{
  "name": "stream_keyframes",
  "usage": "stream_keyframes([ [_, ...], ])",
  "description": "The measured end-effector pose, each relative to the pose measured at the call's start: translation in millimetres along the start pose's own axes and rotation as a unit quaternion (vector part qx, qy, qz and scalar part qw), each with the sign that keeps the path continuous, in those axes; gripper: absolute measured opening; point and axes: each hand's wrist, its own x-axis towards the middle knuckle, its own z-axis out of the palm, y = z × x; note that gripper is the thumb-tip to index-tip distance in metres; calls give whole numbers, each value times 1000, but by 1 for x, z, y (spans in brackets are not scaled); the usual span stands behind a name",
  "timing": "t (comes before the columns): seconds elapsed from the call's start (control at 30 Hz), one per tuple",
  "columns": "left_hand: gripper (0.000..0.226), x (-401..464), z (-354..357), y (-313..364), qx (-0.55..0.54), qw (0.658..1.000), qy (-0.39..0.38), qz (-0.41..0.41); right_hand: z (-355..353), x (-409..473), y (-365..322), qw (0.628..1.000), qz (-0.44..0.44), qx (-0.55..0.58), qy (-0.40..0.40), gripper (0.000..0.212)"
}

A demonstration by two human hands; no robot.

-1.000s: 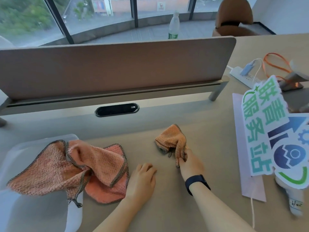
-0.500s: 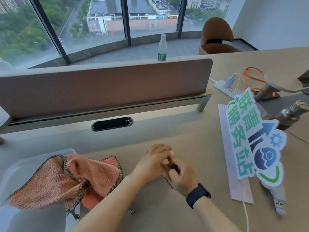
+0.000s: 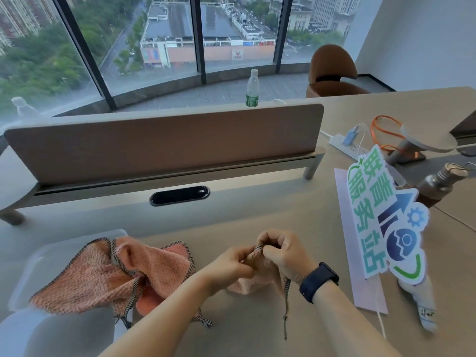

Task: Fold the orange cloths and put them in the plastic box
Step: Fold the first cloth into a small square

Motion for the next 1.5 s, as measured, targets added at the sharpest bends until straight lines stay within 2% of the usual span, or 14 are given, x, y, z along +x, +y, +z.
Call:
stream_keyframes([
  [0.1, 47, -9, -7, 6, -41, 999, -10, 5, -2, 0, -3, 1000, -1, -15, 6, 9],
  [0.2, 28, -15, -18, 20, -45, 999, 11, 20, -5, 4, -11, 999, 1, -31, 15, 10],
  [0.33, 18, -17, -31, 49, -66, 997, 22, 12, -10, 17, -38, 997, -44, -56, 14, 14],
  [0.43, 23, -19, -42, 65, 9, 999, 42, 27, -13, 27, -58, 993, -78, -86, 20, 14],
  [0.57, 11, -24, -53, 74, 80, 995, 55, 21, -16, 34, -74, 991, -92, -94, 38, 12],
  [0.63, 17, -24, -60, 72, 114, 990, 78, 21, -18, 37, -76, 989, -97, -100, 44, 13],
  [0.77, 23, -28, -76, 65, 218, 964, 151, 30, -26, 39, -82, 986, -104, -106, 78, 15],
  [0.93, 36, -33, -85, 64, 310, 920, 229, 68, -40, 36, -78, 963, -146, -195, 118, 13],
  [1.07, 39, -40, -84, 40, 373, 891, 243, 89, -40, 18, -53, 941, -172, -275, 93, 14],
  [1.17, 28, -50, -71, 7, 443, 875, 179, 78, -28, -9, -17, 959, -115, -253, 52, 14],
  [1.27, 13, -60, -58, -33, 479, 871, 92, 55, -15, -37, 22, 968, 21, -249, -30, 14],
  [1.37, 25, -59, -52, -69, 491, 871, 0, -19, -5, -55, 54, 938, 153, -257, -174, 11],
  [1.43, 26, -57, -48, -81, 489, 868, -38, -72, 0, -60, 70, 919, 197, -268, -211, 14],
  [1.5, 20, -54, -45, -85, 468, 876, -41, -104, 1, -59, 81, 907, 230, -283, -211, 19],
])
